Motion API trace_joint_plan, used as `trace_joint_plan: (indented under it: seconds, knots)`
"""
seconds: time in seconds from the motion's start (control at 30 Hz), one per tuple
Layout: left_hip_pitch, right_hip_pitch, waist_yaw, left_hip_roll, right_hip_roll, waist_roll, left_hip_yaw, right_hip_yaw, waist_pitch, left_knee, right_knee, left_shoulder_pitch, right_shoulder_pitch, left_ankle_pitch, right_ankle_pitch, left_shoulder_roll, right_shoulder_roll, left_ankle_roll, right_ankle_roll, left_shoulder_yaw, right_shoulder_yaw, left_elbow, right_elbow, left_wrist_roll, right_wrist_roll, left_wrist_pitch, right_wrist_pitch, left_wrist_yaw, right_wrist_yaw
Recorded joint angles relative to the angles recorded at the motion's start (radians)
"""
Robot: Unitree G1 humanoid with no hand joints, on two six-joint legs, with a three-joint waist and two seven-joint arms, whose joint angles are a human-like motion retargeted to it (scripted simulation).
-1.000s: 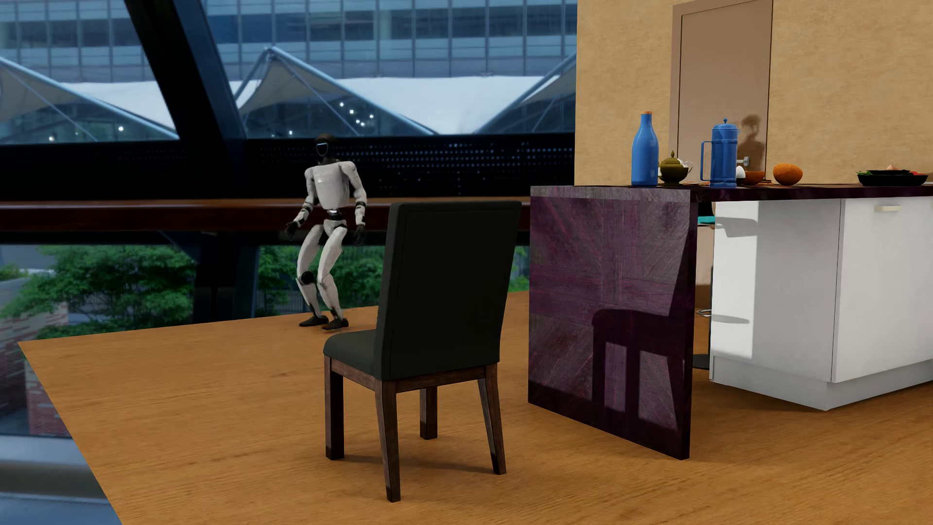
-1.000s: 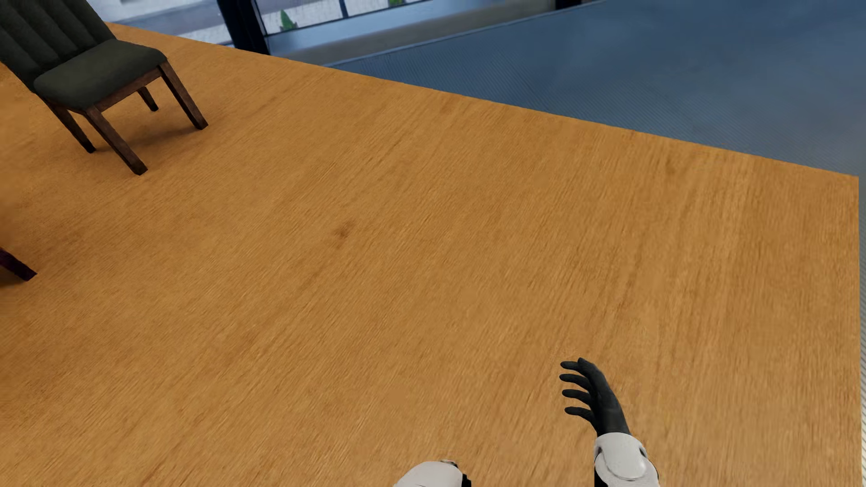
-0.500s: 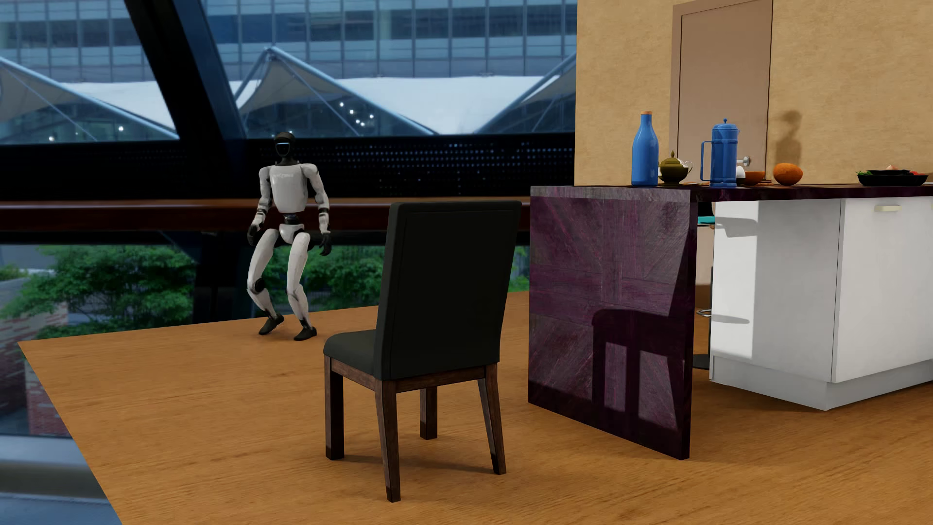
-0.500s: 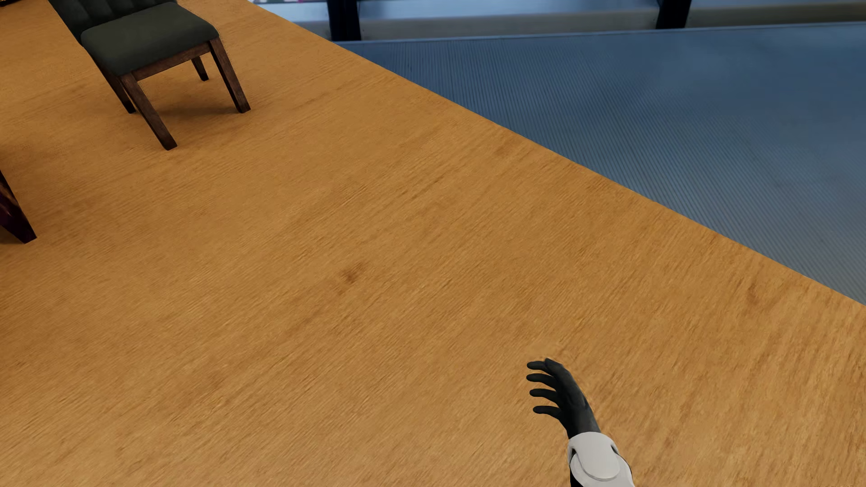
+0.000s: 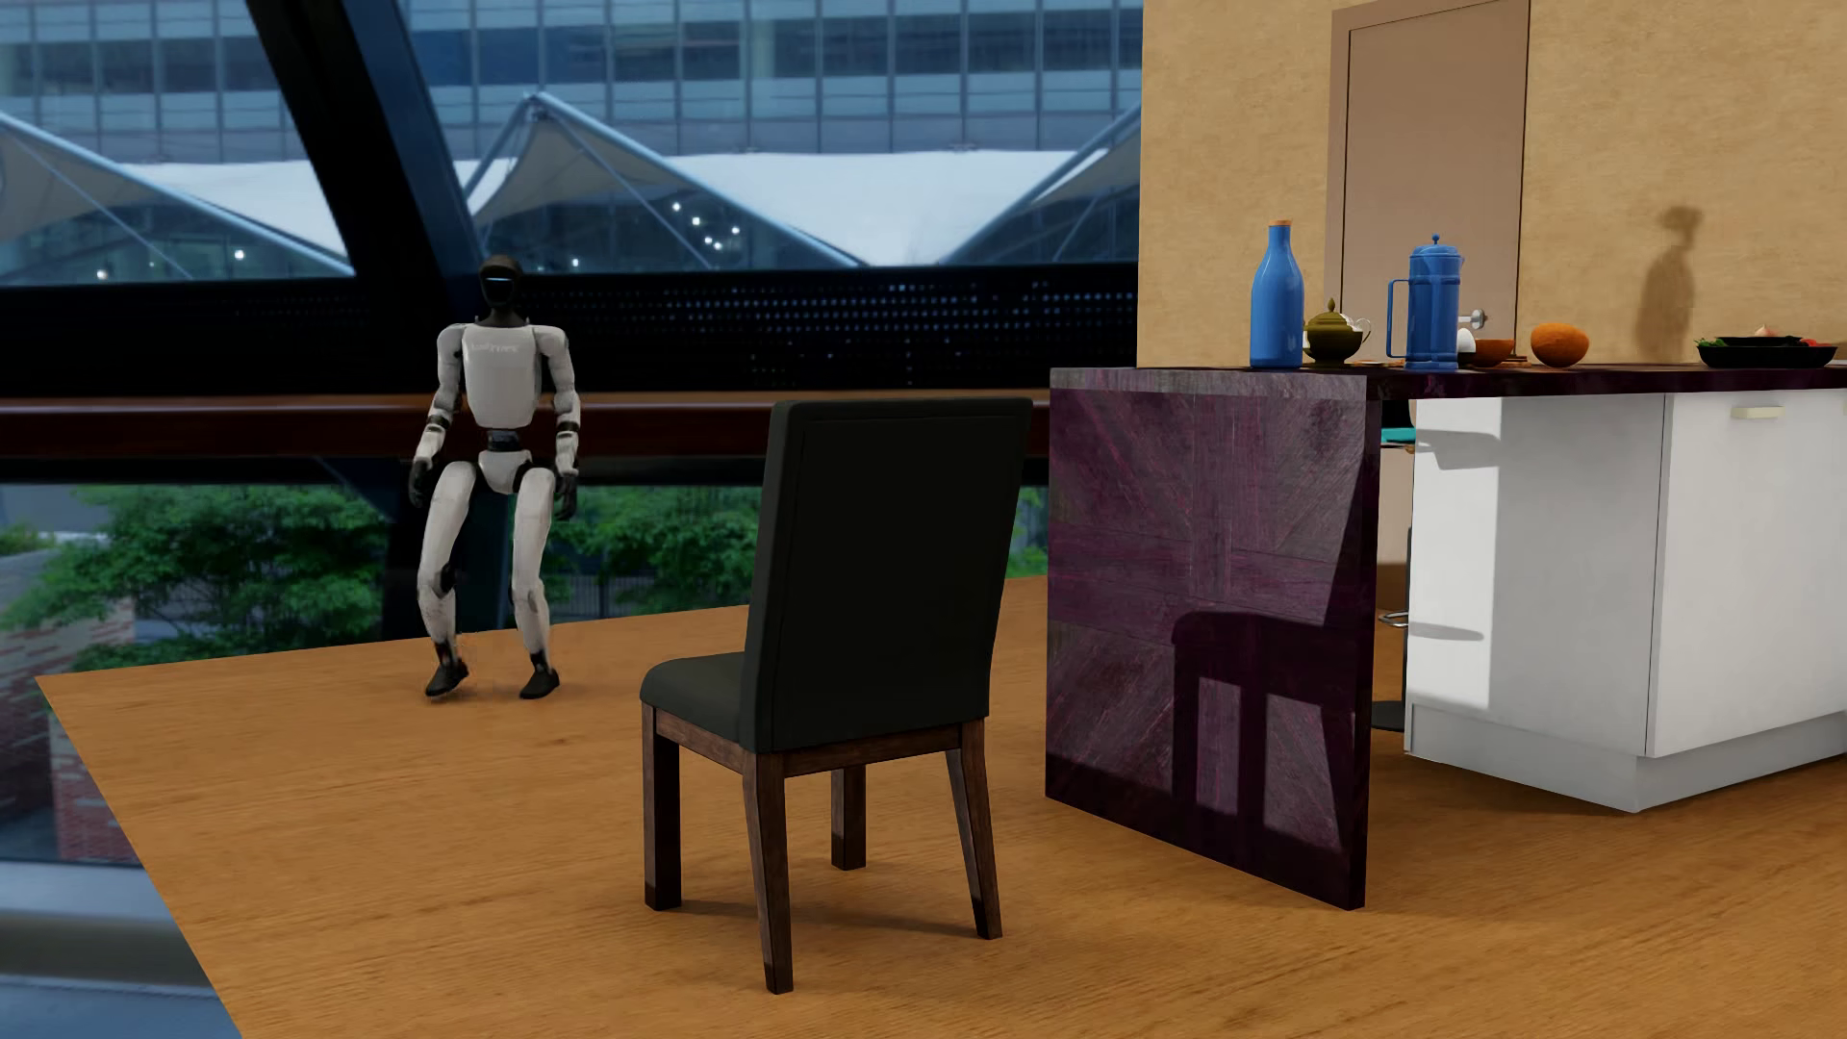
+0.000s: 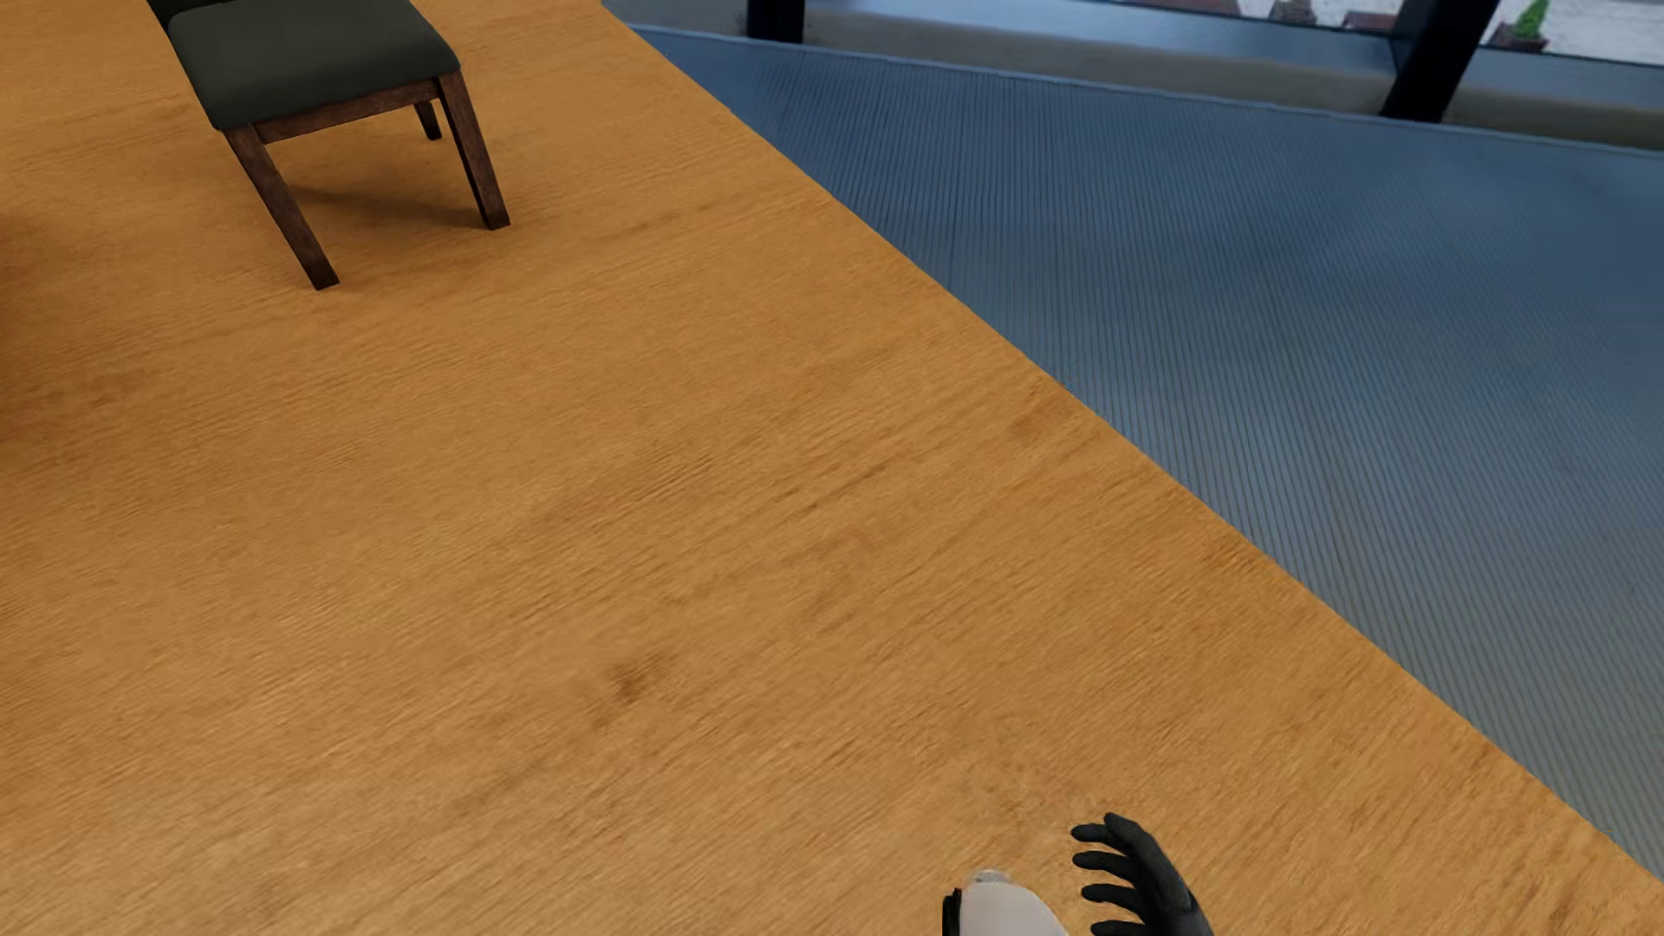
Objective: Walk towards the dark chair
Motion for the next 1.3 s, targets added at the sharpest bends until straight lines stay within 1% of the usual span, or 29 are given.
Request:
trace_joint_plan:
  seconds: [0.03,0.07,0.1,0.13,0.17,0.2,0.23,0.27,0.33,0.37,0.43,0.47,0.5,0.53,0.6,0.67,0.7,0.77,0.87,0.9,0.93,0.97,1.03,1.07,1.1,1.17,1.23,1.27,1.3]
  knots:
    - [0.046,-0.027,-0.013,-0.014,-0.024,-0.035,-0.019,-0.004,-0.015,-0.011,-0.139,-0.023,0.053,-0.041,-0.022,-0.035,-0.032,-0.007,0.018,0.001,-0.01,-0.057,0.002,0.008,-0.038,0.001,0.032,0.008,0.035]
    - [0.077,-0.014,0.011,-0.037,-0.08,-0.068,-0.038,-0.016,-0.017,0.028,-0.256,-0.096,0.067,-0.079,0.11,-0.021,-0.06,0.003,0.047,-0.052,-0.03,-0.067,0.069,0.013,-0.06,-0.004,0.038,-0.013,0.054]
    - [0.025,0.029,0.063,-0.009,-0.071,-0.03,-0.04,-0.054,-0.002,0.213,-0.24,-0.139,0.047,0.0,0.118,-0.044,-0.116,0.032,0.003,-0.029,-0.021,-0.059,0.086,0.003,-0.05,-0.023,0.04,-0.058,0.042]
    - [-0.04,0.075,0.088,0.021,-0.073,0.007,-0.018,-0.092,0.0,0.352,-0.24,-0.149,0.015,0.138,0.072,-0.033,-0.136,0.045,-0.096,-0.028,-0.041,-0.006,0.071,-0.017,-0.025,-0.052,0.036,-0.111,0.005]
    - [-0.084,0.138,0.109,0.059,-0.076,0.048,0.015,-0.125,-0.003,0.387,-0.264,-0.1,-0.022,0.188,0.036,-0.02,-0.114,0.008,-0.066,0.015,-0.026,0.015,0.025,-0.041,0.01,-0.075,0.033,-0.166,-0.054]
    - [-0.108,0.216,0.159,0.069,-0.085,0.087,0.035,-0.148,0.001,0.366,-0.298,-0.044,-0.061,0.129,0.006,-0.007,-0.095,-0.032,-0.056,0.031,-0.013,-0.006,-0.016,-0.058,0.05,-0.071,0.02,-0.192,-0.105]
    - [-0.127,0.273,0.211,0.077,-0.096,0.113,0.046,-0.165,-0.012,0.28,-0.317,0.005,-0.094,0.083,-0.029,0.012,-0.061,-0.035,-0.046,0.039,0.014,-0.036,-0.064,-0.063,0.085,-0.054,0.01,-0.195,-0.148]
    - [-0.112,0.291,0.211,0.096,-0.1,0.138,0.032,-0.165,-0.029,0.067,-0.262,0.056,-0.16,0.044,-0.075,0.036,-0.033,0.011,-0.024,0.05,0.056,-0.026,-0.091,-0.056,0.102,-0.044,0.008,-0.175,-0.169]
    - [-0.005,0.141,0.126,0.042,-0.076,0.093,0.018,-0.033,-0.018,0.026,0.1,0.05,-0.137,-0.021,0.093,0.056,0.021,0.016,0.007,-0.04,0.051,0.103,-0.016,-0.032,0.066,-0.028,-0.053,-0.064,-0.14]
    - [0.052,0.077,0.071,0.025,-0.041,0.062,-0.002,-0.01,-0.016,-0.017,0.126,0.036,-0.077,-0.039,0.057,0.026,-0.005,0.014,0.015,-0.016,0.03,0.08,-0.008,-0.033,0.034,-0.011,-0.047,-0.01,-0.104]
    - [0.158,0.002,-0.009,-0.002,-0.023,-0.011,-0.048,-0.022,-0.01,-0.057,-0.039,-0.033,0.041,-0.071,-0.025,-0.017,-0.042,-0.003,0.028,0.007,-0.044,-0.032,-0.01,-0.043,-0.026,0.003,0.02,0.053,-0.034]
    - [0.148,0.015,0.01,-0.027,-0.046,-0.058,-0.044,-0.021,0.004,0.067,-0.249,-0.094,0.076,-0.045,-0.033,-0.024,-0.057,0.006,0.048,-0.019,-0.061,-0.066,0.018,-0.044,-0.037,-0.002,0.032,0.058,-0.018]
    - [0.07,0.045,0.052,-0.008,-0.053,-0.047,-0.037,-0.052,-0.001,0.261,-0.253,-0.13,0.072,0.076,0.112,-0.034,-0.102,0.011,0.014,-0.021,-0.049,-0.043,0.078,-0.037,-0.019,-0.021,0.024,0.028,-0.025]
    - [0.001,0.101,0.087,0.029,-0.052,-0.012,-0.018,-0.096,0.007,0.392,-0.257,-0.139,0.036,0.213,0.066,-0.032,-0.13,0.024,-0.099,-0.015,-0.049,0.008,0.073,-0.035,0.011,-0.045,0.04,-0.023,-0.05]
    - [-0.119,0.226,0.182,0.061,-0.068,0.057,0.031,-0.14,0.01,0.414,-0.307,-0.021,-0.071,0.146,0.002,0.018,-0.127,-0.004,-0.063,0.034,-0.04,-0.024,0.004,-0.027,0.077,-0.052,0.027,-0.13,-0.12]
    - [-0.15,0.33,0.227,0.085,-0.081,0.108,0.019,-0.155,-0.033,0.16,-0.329,0.069,-0.185,0.029,-0.089,0.038,-0.037,-0.053,-0.037,0.091,0.031,-0.051,-0.072,0.001,0.094,-0.025,0.0,-0.138,-0.153]
    - [-0.106,0.274,0.201,0.082,-0.077,0.114,0.012,-0.099,-0.044,0.065,-0.157,0.067,-0.233,0.031,-0.065,0.051,0.001,-0.002,-0.024,0.023,0.069,0.051,-0.053,0.0,0.074,-0.028,-0.028,-0.102,-0.133]
    - [0.002,0.143,0.102,0.033,-0.017,0.059,-0.004,-0.011,-0.031,0.026,0.107,0.005,-0.11,-0.034,0.033,0.042,0.015,0.001,-0.01,-0.038,0.047,0.089,0.03,-0.045,0.007,-0.01,-0.108,-0.032,-0.049]
    - [0.15,0.023,-0.028,-0.03,-0.029,-0.053,-0.049,-0.01,-0.019,-0.034,-0.192,-0.1,0.089,-0.108,-0.03,-0.021,-0.058,-0.01,0.019,-0.012,-0.075,-0.055,0.024,-0.089,-0.079,-0.049,0.02,0.006,0.06]
    - [0.108,0.063,0.013,-0.02,-0.029,-0.036,-0.055,-0.037,-0.004,0.123,-0.185,-0.155,0.098,-0.041,0.006,-0.041,-0.096,0.013,-0.028,-0.03,-0.051,-0.049,0.067,-0.09,-0.059,-0.067,0.034,-0.02,0.041]
    - [0.037,0.117,0.04,0.012,-0.027,0.001,-0.033,-0.078,0.01,0.277,-0.2,-0.16,0.066,0.09,-0.034,-0.044,-0.116,0.037,-0.129,-0.014,-0.049,-0.011,0.052,-0.091,-0.024,-0.089,0.06,-0.07,0.002]
    - [-0.047,0.174,0.085,0.037,-0.031,0.038,0.007,-0.099,0.02,0.361,-0.234,-0.111,-0.005,0.169,-0.059,-0.012,-0.131,0.043,-0.086,0.009,-0.065,0.018,0.038,-0.093,0.015,-0.102,0.07,-0.135,-0.05]
    - [-0.161,0.313,0.219,0.069,-0.057,0.101,0.063,-0.147,0.023,0.3,-0.314,-0.005,-0.118,0.088,-0.109,0.014,-0.096,0.017,-0.077,0.042,-0.026,-0.05,-0.038,-0.058,0.086,-0.055,0.058,-0.18,-0.158]
    - [-0.186,0.335,0.244,0.084,-0.075,0.124,0.063,-0.163,0.01,0.158,-0.258,0.045,-0.168,0.064,-0.12,0.01,-0.039,0.023,-0.069,0.064,0.017,-0.075,-0.085,-0.026,0.106,-0.027,0.048,-0.164,-0.188]
    - [-0.151,0.283,0.235,0.101,-0.056,0.143,0.037,-0.102,-0.01,0.026,-0.104,0.06,-0.221,0.102,-0.057,0.006,0.015,-0.013,-0.052,-0.004,0.048,0.045,-0.009,0.005,0.106,-0.022,-0.001,-0.129,-0.183]
    - [-0.102,0.183,0.139,0.066,-0.059,0.106,0.073,-0.011,0.045,0.111,-0.086,0.032,-0.189,0.085,-0.025,0.027,-0.002,0.011,-0.039,-0.129,0.06,0.058,0.011,0.072,0.07,0.051,-0.025,-0.084,-0.099]
    - [-0.204,0.161,0.061,0.061,-0.063,0.067,0.056,-0.037,0.089,0.378,-0.223,-0.034,-0.096,0.356,-0.004,-0.005,-0.065,-0.079,-0.085,-0.022,-0.043,-0.068,0.079,0.141,-0.011,0.101,0.0,-0.062,-0.013]
    - [-0.222,0.176,0.028,0.048,-0.061,0.065,0.027,-0.04,0.084,0.422,-0.209,-0.06,-0.039,0.466,0.009,-0.021,-0.089,-0.122,-0.068,-0.029,-0.052,-0.09,0.026,0.168,-0.053,0.093,0.059,-0.06,0.002]
    - [-0.204,0.179,-0.013,0.055,-0.054,0.067,0.014,-0.04,0.077,0.331,-0.161,-0.059,-0.012,0.358,0.051,-0.023,-0.087,-0.051,-0.034,0.01,-0.071,-0.092,-0.014,0.181,-0.087,0.053,0.105,-0.081,0.007]
